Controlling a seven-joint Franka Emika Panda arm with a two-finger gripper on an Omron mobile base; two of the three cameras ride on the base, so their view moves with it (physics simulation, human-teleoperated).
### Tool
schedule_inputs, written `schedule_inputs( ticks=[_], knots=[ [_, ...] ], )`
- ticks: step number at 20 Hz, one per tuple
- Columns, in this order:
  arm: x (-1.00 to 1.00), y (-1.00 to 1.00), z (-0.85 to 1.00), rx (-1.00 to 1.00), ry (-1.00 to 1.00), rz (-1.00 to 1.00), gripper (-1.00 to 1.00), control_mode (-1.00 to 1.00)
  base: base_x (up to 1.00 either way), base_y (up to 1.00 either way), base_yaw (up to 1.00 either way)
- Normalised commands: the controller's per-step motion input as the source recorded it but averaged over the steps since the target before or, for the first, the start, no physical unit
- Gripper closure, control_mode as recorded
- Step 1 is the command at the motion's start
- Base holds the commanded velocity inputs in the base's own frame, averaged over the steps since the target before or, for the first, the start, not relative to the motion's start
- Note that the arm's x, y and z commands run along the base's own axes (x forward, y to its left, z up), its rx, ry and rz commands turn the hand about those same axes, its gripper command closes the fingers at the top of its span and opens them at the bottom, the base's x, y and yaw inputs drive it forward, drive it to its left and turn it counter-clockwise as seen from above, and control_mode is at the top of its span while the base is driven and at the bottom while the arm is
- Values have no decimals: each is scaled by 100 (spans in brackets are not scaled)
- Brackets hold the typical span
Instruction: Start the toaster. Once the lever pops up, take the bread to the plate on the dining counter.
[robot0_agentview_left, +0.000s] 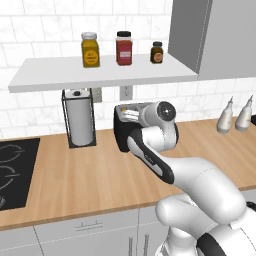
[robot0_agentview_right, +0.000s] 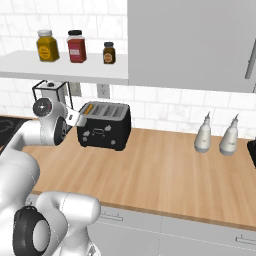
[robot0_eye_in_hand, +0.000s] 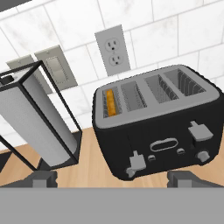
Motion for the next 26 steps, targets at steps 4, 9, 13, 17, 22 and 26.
schedule_inputs(
  ticks=[4, 9, 13, 17, 22, 26],
  knots=[
    [0, 0, 0, 0, 0, 0, -100, -100, 0, 0, 0],
    [0, 0, 0, 0, 0, 0, -100, -100, 0, 0, 0],
    [0, 0, 0, 0, 0, 0, -100, -100, 0, 0, 0],
    [0, 0, 0, 0, 0, 0, -100, -100, 0, 0, 0],
    [0, 0, 0, 0, 0, 0, -100, -100, 0, 0, 0],
    [0, 0, 0, 0, 0, 0, -100, -100, 0, 0, 0]
  ],
)
